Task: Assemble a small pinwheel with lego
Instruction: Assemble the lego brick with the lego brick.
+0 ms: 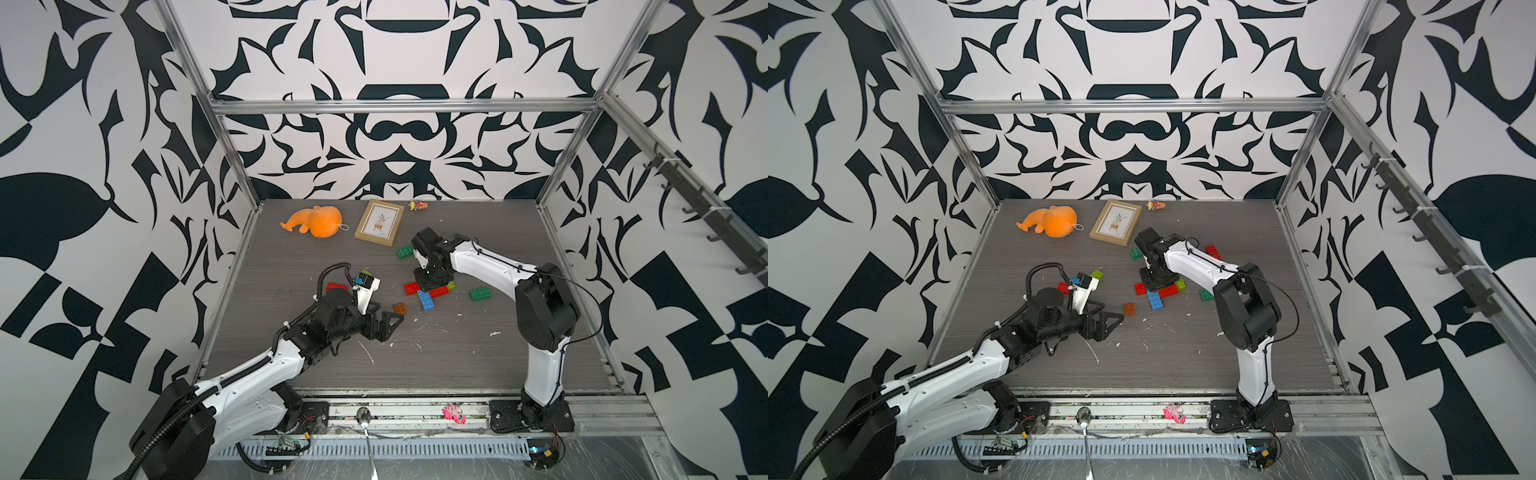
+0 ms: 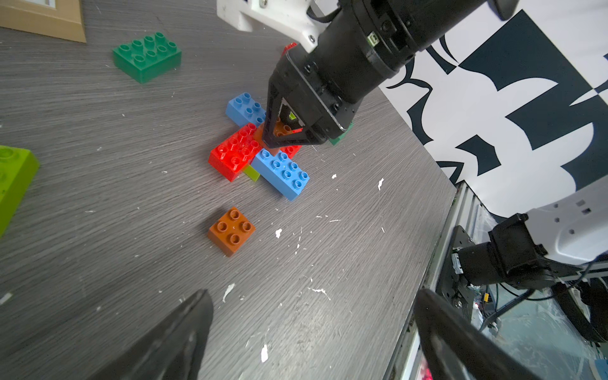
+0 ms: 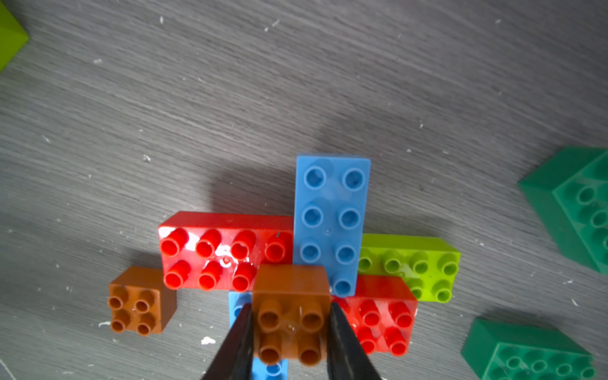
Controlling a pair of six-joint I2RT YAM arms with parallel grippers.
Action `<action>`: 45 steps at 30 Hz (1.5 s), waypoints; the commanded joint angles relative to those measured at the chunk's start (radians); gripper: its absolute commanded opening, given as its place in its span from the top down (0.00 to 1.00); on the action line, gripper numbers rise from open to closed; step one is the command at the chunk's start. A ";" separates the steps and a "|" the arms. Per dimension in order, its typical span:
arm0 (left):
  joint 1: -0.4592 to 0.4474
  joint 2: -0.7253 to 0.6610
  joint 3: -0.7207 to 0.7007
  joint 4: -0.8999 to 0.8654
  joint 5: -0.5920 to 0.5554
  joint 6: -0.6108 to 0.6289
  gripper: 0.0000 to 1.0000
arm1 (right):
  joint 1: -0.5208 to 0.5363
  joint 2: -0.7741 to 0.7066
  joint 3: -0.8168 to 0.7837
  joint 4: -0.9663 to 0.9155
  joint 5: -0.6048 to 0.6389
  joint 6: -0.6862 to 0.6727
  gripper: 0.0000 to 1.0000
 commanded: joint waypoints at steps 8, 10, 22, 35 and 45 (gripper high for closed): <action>0.000 -0.023 0.002 0.000 -0.013 0.015 0.00 | 0.002 0.204 -0.072 -0.176 -0.009 -0.024 1.00; -0.001 -0.024 0.002 0.001 -0.015 0.013 0.00 | 0.002 0.217 -0.068 -0.176 -0.027 -0.027 1.00; -0.001 -0.027 0.001 0.006 -0.009 0.011 0.00 | -0.012 0.250 -0.103 -0.114 -0.077 -0.023 1.00; 0.000 -0.020 -0.001 0.005 -0.024 0.019 0.00 | -0.008 0.275 -0.140 -0.072 -0.055 -0.010 1.00; 0.000 -0.021 -0.002 0.003 -0.035 0.024 0.00 | 0.004 0.059 -0.069 -0.079 -0.020 0.034 1.00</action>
